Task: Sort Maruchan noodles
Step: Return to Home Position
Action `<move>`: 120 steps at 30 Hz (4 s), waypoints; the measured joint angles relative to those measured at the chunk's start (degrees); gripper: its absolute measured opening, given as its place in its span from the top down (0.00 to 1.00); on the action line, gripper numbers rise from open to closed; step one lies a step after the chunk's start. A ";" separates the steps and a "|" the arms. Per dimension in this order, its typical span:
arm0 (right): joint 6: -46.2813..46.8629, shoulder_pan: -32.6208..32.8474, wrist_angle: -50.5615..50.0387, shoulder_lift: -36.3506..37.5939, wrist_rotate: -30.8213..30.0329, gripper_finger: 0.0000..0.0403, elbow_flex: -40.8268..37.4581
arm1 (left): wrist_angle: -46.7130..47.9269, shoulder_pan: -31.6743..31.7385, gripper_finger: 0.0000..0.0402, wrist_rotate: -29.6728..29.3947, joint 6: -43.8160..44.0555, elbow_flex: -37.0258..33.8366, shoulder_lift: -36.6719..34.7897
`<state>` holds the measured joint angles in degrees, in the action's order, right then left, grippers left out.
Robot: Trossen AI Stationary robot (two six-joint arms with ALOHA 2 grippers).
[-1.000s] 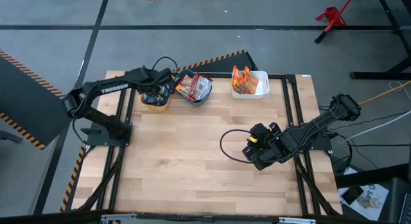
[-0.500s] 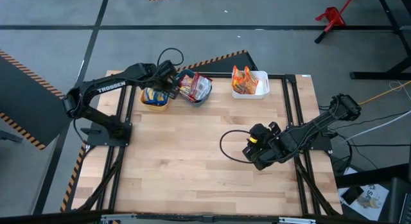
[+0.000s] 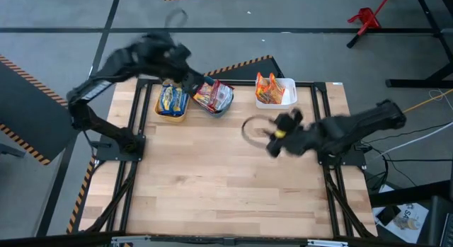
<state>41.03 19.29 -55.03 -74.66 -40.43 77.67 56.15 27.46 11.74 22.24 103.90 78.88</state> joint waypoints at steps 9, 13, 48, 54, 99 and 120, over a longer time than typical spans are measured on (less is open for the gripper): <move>-25.17 -3.57 -1.64 11.79 -3.28 0.53 16.13 | 1.42 -4.02 0.68 -2.70 -2.33 18.74 -1.42; -25.76 -3.82 -2.28 18.46 -3.76 0.53 13.56 | 0.77 -5.90 0.68 7.41 -16.05 18.43 -5.14; 0.69 -5.83 42.46 74.28 -1.65 0.53 -70.42 | -58.24 -6.75 0.68 3.42 7.70 -93.00 -78.65; -11.15 -5.81 62.60 72.61 5.58 0.53 -77.17 | -67.38 -9.67 0.68 -0.22 7.69 -102.72 -78.08; -21.88 -5.81 59.37 71.61 5.49 0.53 -77.13 | -65.16 -16.21 0.68 -0.57 5.64 -103.19 -78.11; -21.86 -5.81 59.33 71.61 5.49 0.53 -77.13 | -65.16 -16.21 0.68 -0.57 5.64 -103.19 -78.11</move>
<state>19.17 13.47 4.29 -3.05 -34.94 0.54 -9.02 11.25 11.17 27.89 0.71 0.78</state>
